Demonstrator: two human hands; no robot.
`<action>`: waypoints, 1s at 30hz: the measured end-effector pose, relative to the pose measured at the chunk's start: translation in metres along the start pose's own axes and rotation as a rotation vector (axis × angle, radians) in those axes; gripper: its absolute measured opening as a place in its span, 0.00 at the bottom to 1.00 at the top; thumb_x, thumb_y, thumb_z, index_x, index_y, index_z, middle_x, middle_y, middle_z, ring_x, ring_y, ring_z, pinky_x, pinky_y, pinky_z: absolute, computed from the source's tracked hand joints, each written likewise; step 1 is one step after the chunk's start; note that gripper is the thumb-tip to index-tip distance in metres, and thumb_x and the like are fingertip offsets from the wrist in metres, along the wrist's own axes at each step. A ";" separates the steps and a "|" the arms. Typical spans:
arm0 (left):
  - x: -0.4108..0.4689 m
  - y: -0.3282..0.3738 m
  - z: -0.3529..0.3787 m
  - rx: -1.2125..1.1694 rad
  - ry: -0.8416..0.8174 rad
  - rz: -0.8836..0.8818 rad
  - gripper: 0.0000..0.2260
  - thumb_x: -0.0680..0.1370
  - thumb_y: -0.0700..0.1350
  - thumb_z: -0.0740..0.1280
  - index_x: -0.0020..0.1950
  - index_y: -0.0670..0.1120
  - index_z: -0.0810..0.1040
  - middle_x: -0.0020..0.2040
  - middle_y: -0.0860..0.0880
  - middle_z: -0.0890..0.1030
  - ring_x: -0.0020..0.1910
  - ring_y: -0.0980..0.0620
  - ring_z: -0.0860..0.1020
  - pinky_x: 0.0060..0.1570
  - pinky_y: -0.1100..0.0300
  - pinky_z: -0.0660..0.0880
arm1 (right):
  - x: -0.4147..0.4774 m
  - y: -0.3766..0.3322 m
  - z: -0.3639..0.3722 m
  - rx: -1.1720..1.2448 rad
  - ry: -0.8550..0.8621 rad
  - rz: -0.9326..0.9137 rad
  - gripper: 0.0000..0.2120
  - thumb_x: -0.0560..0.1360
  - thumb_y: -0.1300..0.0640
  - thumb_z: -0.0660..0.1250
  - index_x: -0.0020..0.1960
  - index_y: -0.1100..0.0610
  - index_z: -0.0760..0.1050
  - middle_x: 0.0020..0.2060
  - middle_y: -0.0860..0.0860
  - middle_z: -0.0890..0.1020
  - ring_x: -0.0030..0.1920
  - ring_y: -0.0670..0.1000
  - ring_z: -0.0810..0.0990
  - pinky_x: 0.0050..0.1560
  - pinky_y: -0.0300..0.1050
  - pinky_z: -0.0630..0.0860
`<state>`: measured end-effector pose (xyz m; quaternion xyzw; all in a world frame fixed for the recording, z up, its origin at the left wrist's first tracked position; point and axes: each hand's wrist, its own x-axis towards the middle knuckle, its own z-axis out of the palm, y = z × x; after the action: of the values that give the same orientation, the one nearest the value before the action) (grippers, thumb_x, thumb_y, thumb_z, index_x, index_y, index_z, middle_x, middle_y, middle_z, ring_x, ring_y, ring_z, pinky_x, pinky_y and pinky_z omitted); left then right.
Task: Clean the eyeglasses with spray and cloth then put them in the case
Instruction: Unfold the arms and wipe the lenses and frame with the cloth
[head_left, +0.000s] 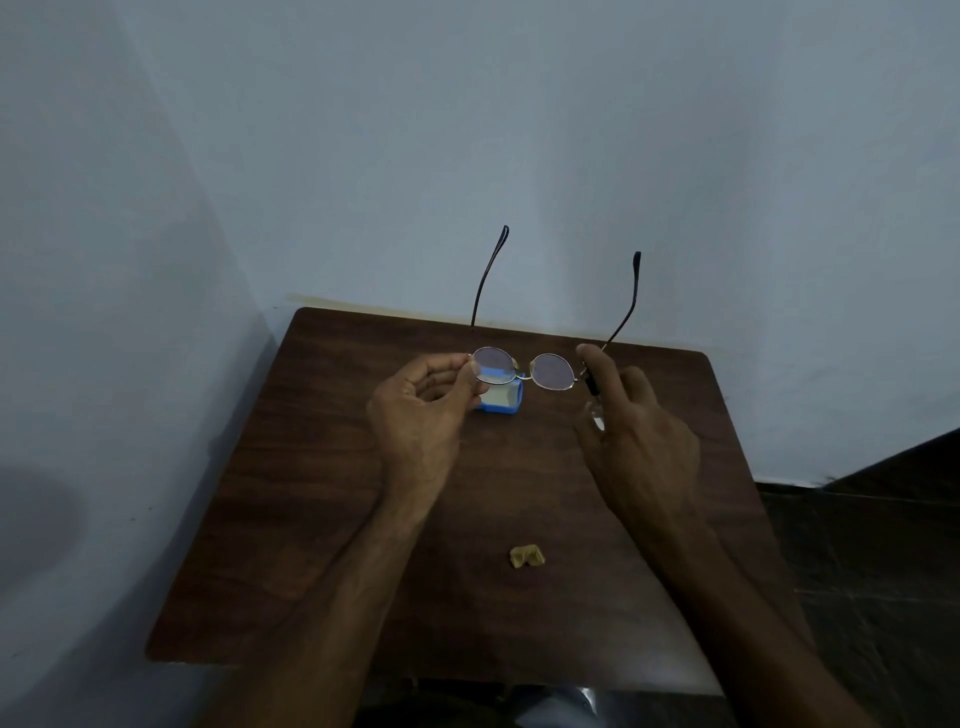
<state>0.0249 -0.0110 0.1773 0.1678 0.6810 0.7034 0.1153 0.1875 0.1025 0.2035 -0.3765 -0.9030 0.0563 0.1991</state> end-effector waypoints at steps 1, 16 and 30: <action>0.000 0.001 0.000 0.001 0.005 0.002 0.10 0.77 0.41 0.78 0.57 0.43 0.87 0.46 0.49 0.89 0.43 0.53 0.89 0.44 0.56 0.87 | 0.000 0.001 -0.001 -0.029 0.016 0.004 0.32 0.78 0.57 0.70 0.78 0.43 0.63 0.55 0.49 0.78 0.35 0.48 0.71 0.33 0.40 0.66; 0.000 0.001 0.002 -0.038 0.014 0.029 0.08 0.77 0.40 0.78 0.56 0.42 0.87 0.44 0.49 0.89 0.43 0.50 0.89 0.45 0.49 0.87 | -0.010 -0.029 0.006 0.291 -0.106 -0.077 0.33 0.80 0.56 0.69 0.78 0.39 0.58 0.68 0.48 0.77 0.52 0.50 0.83 0.43 0.49 0.82; -0.006 -0.003 0.001 0.030 -0.011 0.059 0.09 0.77 0.40 0.78 0.57 0.44 0.87 0.47 0.51 0.89 0.45 0.54 0.89 0.48 0.50 0.87 | 0.002 -0.047 0.017 0.274 -0.049 -0.078 0.31 0.80 0.57 0.68 0.80 0.47 0.62 0.69 0.52 0.77 0.48 0.53 0.84 0.39 0.46 0.80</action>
<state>0.0300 -0.0124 0.1736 0.1933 0.6857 0.6952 0.0956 0.1484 0.0712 0.2006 -0.3088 -0.9054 0.1806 0.2286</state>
